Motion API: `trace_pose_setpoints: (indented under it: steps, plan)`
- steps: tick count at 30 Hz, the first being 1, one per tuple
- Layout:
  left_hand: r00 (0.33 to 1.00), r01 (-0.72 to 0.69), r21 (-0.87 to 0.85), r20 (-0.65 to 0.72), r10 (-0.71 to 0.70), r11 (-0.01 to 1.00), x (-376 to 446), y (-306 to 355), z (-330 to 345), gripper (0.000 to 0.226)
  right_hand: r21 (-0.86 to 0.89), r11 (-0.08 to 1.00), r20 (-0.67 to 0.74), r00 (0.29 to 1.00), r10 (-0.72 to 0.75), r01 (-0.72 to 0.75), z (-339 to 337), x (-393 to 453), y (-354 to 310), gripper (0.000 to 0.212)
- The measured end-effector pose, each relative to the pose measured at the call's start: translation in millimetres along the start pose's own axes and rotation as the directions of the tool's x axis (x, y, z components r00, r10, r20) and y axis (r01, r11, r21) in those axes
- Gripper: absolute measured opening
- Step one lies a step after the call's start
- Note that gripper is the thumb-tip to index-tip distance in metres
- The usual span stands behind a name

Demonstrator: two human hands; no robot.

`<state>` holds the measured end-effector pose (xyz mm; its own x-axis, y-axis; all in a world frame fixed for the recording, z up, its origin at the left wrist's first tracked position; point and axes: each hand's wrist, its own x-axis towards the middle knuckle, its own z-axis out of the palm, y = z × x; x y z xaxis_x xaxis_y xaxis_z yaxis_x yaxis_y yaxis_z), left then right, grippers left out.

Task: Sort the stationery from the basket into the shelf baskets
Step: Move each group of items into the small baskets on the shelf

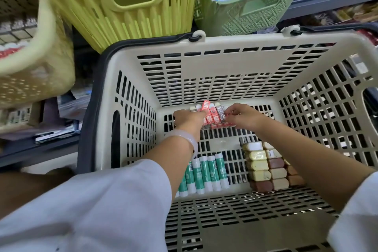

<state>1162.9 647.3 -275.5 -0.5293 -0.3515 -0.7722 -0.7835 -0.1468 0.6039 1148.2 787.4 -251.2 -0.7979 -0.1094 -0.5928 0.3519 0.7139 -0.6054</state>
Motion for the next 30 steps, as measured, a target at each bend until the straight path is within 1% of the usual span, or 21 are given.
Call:
trace_pose_setpoints:
  steps: [4, 7, 12, 17, 21, 28, 30]
  plan:
    - [1.0, 0.002, -0.012, 0.02, -0.002, 1.0, -1.0, -0.7, 0.5, 0.049, 0.048, 0.999, -0.012, 1.0, 0.025, -0.024, 0.4, -0.3, 0.4, 0.022]
    - [0.999, -0.029, 0.035, 0.033, 0.027, 0.999, -2.7, -3.5, 3.8, 0.04, 0.047, 0.998, -0.008, 0.999, 0.034, -0.034, 0.3, -0.1, 0.3, 0.023]
    - [0.999, -0.03, 0.032, 0.027, 0.029, 0.999, -5.2, -2.0, 12.1, 0.052, 0.024, 0.999, 0.005, 0.999, 0.035, -0.035, 0.0, 0.3, 1.0, 0.023]
    - [0.996, 0.007, -0.018, 0.086, -0.006, 1.0, -8.4, -1.2, 20.2, 0.055, -0.053, 0.999, 0.008, 1.0, -0.013, 0.013, 1.1, -0.6, -1.5, 0.025]
    - [0.997, 0.003, 0.022, 0.075, -0.005, 1.0, -5.7, -3.2, 18.8, 0.049, -0.071, 0.997, 0.021, 1.0, -0.022, 0.024, 1.8, -0.3, -1.9, 0.028]
    - [0.986, 0.063, -0.101, 0.158, -0.046, 0.993, -8.6, -1.7, 16.7, 0.037, -0.059, 0.998, 0.031, 0.999, -0.023, 0.025, 2.5, 1.0, -0.7, 0.026]
    - [0.983, 0.059, -0.101, 0.179, -0.04, 0.993, -9.1, -1.4, 16.6, 0.037, -0.073, 0.997, 0.05, 0.998, -0.024, 0.028, 1.9, 0.4, -1.5, 0.027]
